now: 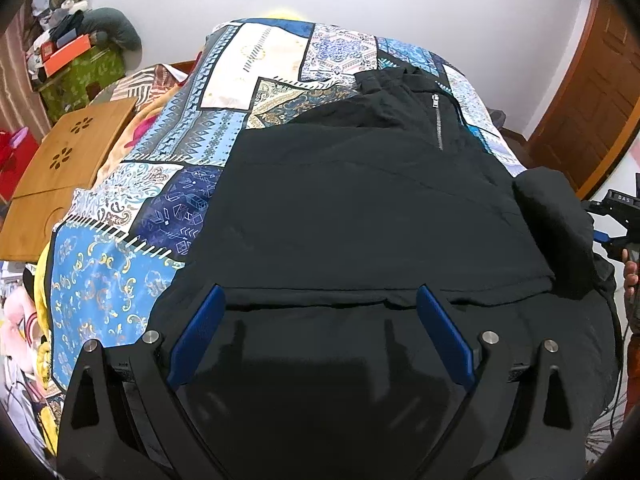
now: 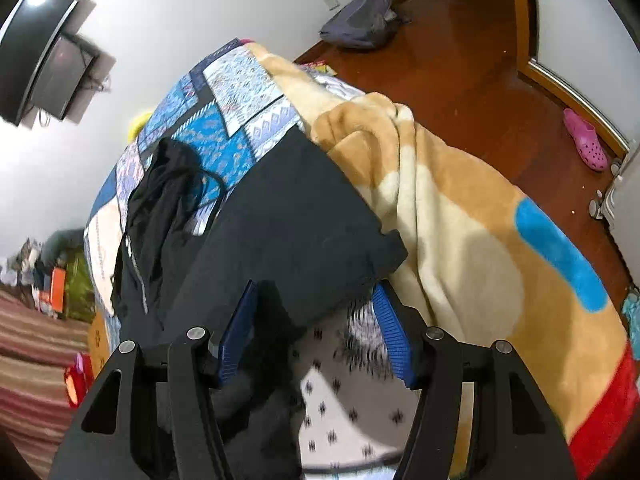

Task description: Fold large clothes

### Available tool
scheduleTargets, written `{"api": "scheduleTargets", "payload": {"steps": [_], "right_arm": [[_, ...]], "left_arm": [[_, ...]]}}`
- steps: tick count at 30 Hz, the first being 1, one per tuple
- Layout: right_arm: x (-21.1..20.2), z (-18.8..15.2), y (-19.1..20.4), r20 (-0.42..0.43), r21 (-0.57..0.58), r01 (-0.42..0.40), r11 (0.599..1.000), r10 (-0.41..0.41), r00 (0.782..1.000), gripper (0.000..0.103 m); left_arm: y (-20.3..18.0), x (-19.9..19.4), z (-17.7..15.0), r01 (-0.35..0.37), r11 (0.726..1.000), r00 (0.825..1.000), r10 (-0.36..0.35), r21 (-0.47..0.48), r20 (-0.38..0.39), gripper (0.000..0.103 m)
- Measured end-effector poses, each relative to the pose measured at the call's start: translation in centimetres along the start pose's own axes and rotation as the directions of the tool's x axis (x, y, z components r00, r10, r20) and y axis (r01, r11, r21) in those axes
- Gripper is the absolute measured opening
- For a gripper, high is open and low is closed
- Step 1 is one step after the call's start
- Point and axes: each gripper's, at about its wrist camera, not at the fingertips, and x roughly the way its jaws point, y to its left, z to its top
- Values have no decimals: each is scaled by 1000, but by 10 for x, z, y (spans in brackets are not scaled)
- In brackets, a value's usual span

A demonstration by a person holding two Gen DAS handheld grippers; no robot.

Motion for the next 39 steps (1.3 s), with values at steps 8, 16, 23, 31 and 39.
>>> {"api": "scheduleTargets", "payload": {"steps": [8,16,23,31,39], "right_arm": [[-21,5,24,99,-101,25,995,-15,995,12],[-70,-6,112,153,-336,-64,940,121,981,11],[-93,-56,208,90,-553,-169,816,261,961,10],[-38,-138,274,-172,-664,-307,681,261,950,10],[45,-231,287,-384,-732,-341,590,55,922,10]], "left_arm": [[1,3,0,-3,1000,1000,3,-2,2,97],[3,-15,3,3,1000,999,-3,3,49,97],[18,-37,4,0,1000,996,2,-18,93,97],[47,-57,-4,-12,997,992,22,-80,124,97],[82,-62,-19,-24,987,994,41,-161,100,97]]}}
